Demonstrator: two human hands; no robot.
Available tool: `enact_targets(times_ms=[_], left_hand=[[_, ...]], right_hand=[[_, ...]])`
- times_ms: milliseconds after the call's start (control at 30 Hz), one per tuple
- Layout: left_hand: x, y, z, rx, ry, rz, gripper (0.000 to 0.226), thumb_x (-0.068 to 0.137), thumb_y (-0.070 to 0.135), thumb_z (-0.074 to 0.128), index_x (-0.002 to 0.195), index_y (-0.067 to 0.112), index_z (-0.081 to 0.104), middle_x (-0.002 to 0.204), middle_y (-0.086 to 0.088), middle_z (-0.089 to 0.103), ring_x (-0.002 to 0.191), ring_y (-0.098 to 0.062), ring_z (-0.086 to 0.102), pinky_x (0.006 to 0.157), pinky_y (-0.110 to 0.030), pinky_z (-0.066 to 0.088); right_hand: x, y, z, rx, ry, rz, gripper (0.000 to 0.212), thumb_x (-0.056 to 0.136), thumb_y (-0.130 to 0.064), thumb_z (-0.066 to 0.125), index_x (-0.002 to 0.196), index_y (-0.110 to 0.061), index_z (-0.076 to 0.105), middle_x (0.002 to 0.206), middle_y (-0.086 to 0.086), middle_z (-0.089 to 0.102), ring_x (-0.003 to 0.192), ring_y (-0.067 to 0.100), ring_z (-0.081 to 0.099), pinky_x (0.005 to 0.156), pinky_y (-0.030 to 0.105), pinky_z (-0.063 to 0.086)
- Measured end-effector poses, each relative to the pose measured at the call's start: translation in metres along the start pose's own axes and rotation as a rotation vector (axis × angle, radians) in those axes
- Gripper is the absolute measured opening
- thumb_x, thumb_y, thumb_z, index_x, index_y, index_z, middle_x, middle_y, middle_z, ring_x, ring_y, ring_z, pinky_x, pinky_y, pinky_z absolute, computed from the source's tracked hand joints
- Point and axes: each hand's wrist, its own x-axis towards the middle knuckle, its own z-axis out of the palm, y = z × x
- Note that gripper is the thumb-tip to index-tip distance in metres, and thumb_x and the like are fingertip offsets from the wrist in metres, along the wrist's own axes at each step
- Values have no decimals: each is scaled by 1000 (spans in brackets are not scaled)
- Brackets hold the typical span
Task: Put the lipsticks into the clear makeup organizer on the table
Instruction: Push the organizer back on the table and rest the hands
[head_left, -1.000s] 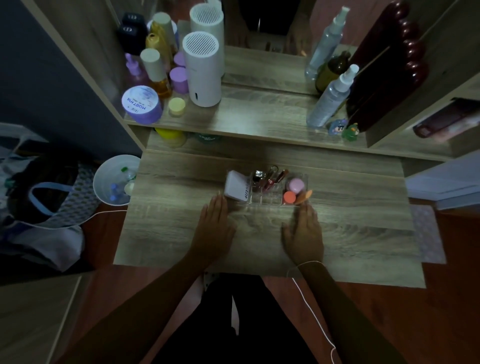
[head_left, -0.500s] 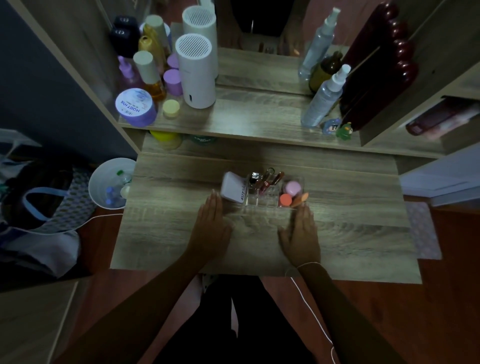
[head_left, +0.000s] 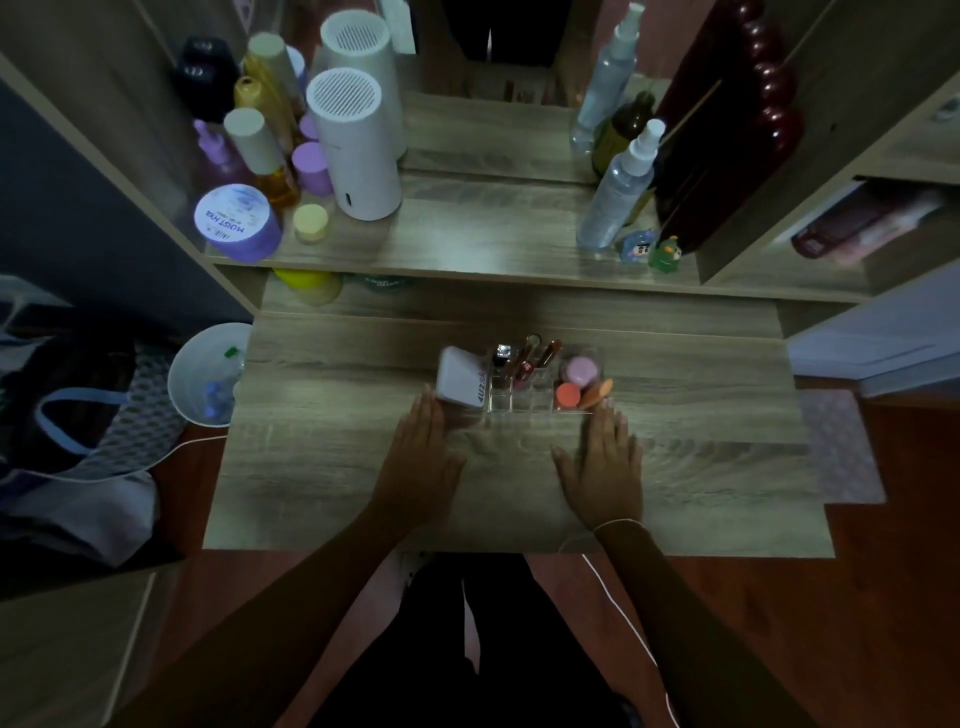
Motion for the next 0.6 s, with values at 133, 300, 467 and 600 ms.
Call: enact_targets(times_ms=[133, 300, 467, 600], left_hand=[[6, 15, 6, 21, -8, 2, 81, 88, 47, 32, 144, -6, 7, 152, -29, 13, 140, -38, 16, 112, -53, 22], [20, 37, 15, 39, -33, -6, 84, 87, 53, 28, 144, -5, 6, 153, -27, 10, 141, -37, 13, 115, -49, 19], [35, 62, 25, 56, -57, 13, 82, 88, 50, 28, 143, -8, 10, 152, -29, 12, 141, -38, 15, 114, -48, 18], [46, 81, 31, 75, -59, 25, 84, 85, 52, 23, 143, -7, 8, 153, -27, 9, 142, -36, 10, 115, -49, 19]], right_hand=[[4, 16, -5, -6, 2, 4, 84, 87, -62, 28, 147, -4, 18, 155, 18, 26, 142, 38, 23, 113, 59, 20], [10, 39, -13, -4, 6, 20, 83, 88, -61, 30, 147, -5, 17, 155, 17, 24, 143, 37, 20, 113, 58, 18], [20, 65, -19, -2, 7, 59, 85, 86, -62, 26, 147, -3, 19, 155, 18, 26, 143, 37, 21, 115, 57, 19], [28, 87, -24, 15, 14, 65, 82, 89, -61, 28, 147, -5, 13, 156, 18, 22, 144, 35, 16, 115, 55, 14]])
